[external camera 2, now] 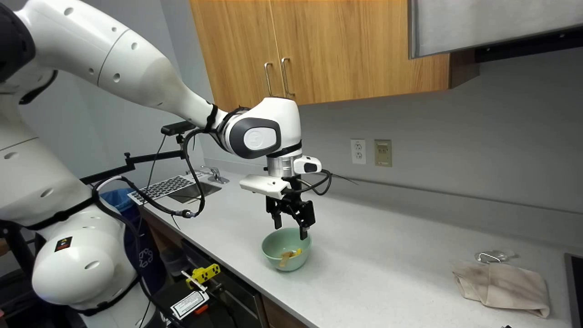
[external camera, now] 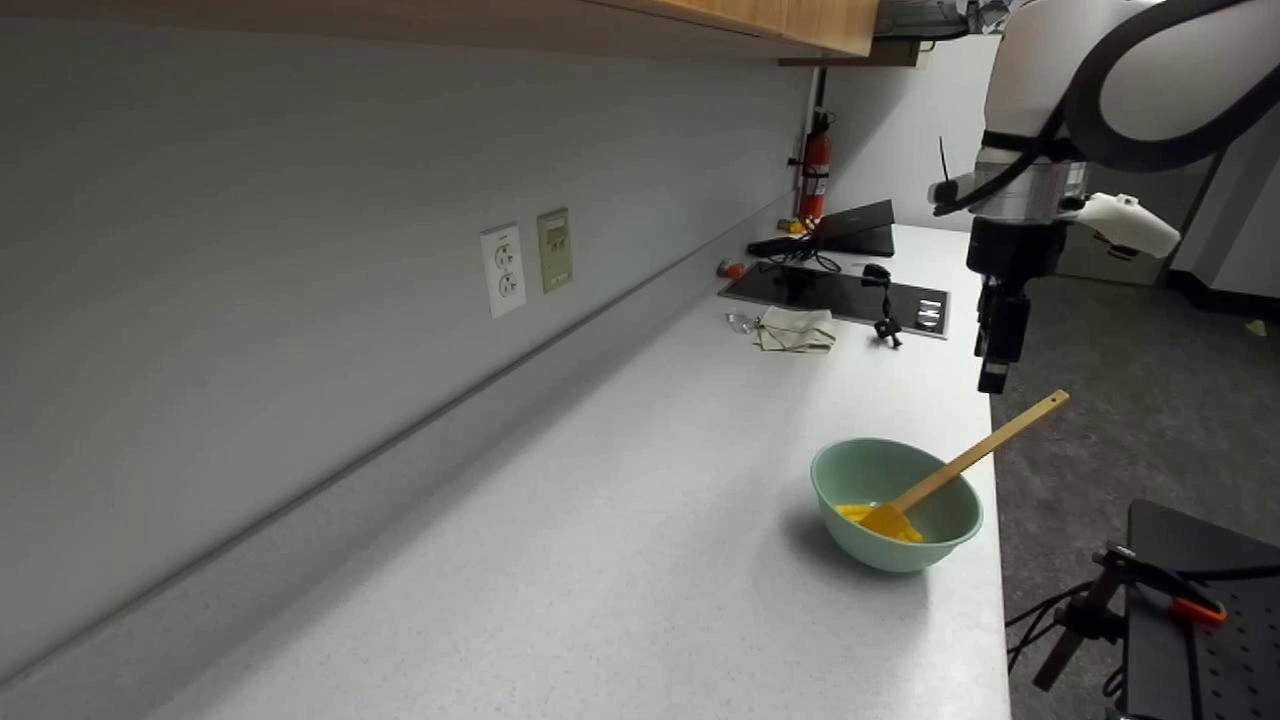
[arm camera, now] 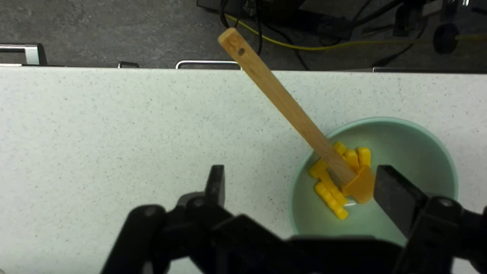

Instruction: Stir the objects in the bowl

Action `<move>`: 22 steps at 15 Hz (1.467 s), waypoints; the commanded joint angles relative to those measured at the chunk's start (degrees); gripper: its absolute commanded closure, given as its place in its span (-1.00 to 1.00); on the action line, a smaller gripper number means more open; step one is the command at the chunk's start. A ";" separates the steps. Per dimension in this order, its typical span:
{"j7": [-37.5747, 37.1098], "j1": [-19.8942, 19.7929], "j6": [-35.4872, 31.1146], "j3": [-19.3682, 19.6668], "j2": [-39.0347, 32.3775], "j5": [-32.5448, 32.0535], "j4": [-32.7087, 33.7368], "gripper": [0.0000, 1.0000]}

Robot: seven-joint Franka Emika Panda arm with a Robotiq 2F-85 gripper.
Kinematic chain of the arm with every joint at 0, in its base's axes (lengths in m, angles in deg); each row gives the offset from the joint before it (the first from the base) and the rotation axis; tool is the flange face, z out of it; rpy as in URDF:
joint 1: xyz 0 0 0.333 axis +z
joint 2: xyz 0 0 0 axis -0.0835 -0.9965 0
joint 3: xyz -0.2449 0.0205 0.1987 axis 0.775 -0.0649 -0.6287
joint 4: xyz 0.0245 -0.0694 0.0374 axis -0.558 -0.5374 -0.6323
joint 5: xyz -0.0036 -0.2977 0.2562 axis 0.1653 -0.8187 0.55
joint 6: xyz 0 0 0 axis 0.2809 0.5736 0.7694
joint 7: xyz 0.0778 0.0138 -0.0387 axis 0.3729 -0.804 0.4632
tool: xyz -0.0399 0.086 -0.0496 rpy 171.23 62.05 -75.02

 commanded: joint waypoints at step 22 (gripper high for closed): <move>6.00 3.31 0.14 -6.09 -1.81 -23.62 -5.62 -1.00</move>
